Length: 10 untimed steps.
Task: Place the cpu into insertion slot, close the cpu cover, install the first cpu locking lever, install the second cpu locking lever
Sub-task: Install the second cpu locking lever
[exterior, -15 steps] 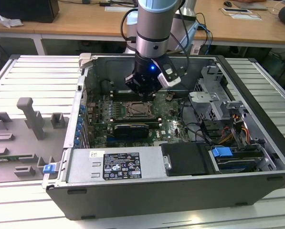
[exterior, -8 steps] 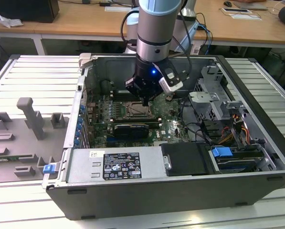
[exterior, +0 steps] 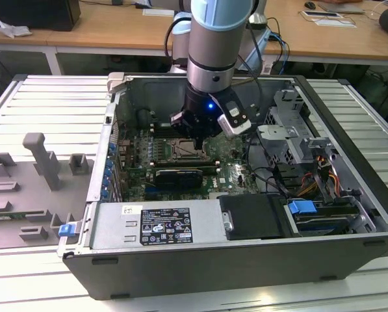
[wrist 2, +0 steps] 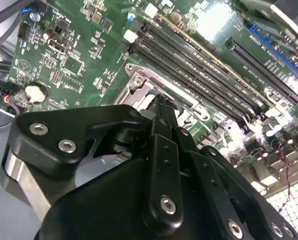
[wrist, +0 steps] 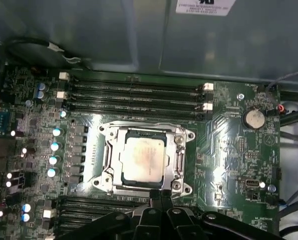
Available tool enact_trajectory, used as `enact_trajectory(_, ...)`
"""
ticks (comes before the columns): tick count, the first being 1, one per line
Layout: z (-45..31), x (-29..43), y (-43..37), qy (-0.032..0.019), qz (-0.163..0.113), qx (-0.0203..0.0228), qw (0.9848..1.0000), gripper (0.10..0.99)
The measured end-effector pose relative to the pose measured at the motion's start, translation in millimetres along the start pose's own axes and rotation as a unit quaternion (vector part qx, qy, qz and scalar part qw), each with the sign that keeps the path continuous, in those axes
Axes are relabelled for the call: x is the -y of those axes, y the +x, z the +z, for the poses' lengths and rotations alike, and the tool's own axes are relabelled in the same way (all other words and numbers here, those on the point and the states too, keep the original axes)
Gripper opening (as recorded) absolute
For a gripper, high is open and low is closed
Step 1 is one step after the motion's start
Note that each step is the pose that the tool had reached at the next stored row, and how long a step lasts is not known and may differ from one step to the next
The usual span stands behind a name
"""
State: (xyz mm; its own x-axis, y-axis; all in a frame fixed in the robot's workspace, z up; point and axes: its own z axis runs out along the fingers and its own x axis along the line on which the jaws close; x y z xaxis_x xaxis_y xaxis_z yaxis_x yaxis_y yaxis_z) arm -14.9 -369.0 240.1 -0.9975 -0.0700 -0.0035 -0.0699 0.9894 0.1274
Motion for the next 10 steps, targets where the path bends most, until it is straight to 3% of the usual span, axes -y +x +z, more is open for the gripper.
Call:
enact_trajectory(5,1.2,8.6,1.2,-0.0007,0.000,0.0000,1.0000,0.106)
enact_trajectory(10,1.1,10.5,13.5,-0.0016,0.000,0.0001,1.0000,0.106)
